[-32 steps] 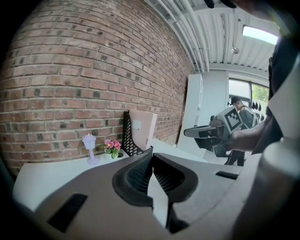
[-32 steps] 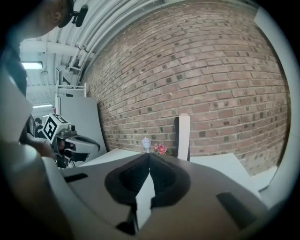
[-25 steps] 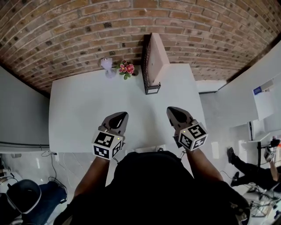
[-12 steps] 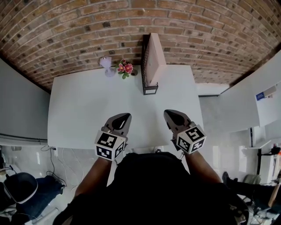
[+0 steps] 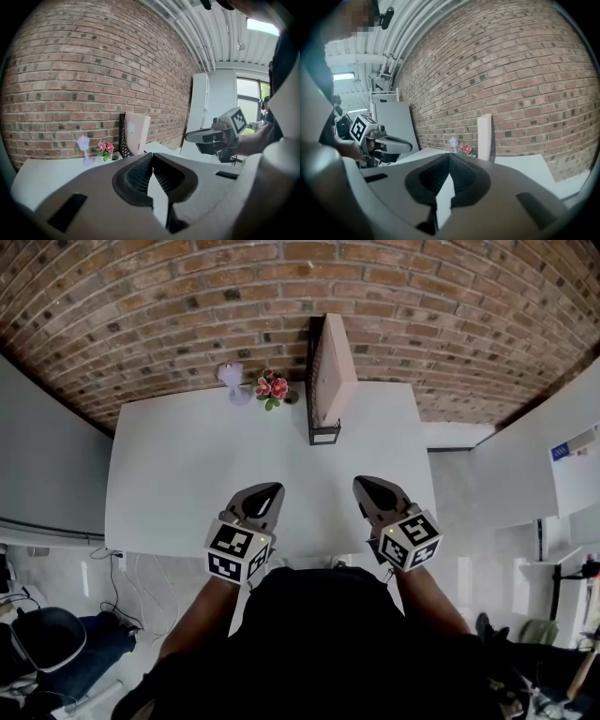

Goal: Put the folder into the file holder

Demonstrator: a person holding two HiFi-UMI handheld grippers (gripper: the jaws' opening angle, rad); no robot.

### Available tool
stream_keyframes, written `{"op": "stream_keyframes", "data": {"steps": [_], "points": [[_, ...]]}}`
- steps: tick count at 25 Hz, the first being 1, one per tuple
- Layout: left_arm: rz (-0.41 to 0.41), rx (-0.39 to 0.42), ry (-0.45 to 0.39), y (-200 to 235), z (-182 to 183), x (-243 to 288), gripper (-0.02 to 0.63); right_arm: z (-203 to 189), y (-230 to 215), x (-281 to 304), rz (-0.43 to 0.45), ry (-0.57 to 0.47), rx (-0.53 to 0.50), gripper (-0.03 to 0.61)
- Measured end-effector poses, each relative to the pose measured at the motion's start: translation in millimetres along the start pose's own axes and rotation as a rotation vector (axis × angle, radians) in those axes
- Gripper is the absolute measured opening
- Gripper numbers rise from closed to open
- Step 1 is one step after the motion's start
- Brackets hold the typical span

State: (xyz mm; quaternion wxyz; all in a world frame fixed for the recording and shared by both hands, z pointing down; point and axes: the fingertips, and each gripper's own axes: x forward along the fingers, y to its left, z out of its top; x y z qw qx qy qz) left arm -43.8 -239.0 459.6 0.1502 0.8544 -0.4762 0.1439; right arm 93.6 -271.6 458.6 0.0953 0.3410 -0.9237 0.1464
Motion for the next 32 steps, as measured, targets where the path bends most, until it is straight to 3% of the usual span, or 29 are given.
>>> {"op": "stream_keyframes", "data": {"steps": [32], "points": [[-0.016, 0.023, 0.015, 8.6, 1.7, -2.3, 0.005, -5.8, 8.5, 10.2, -0.012, -0.001, 0.016, 0.003]]}}
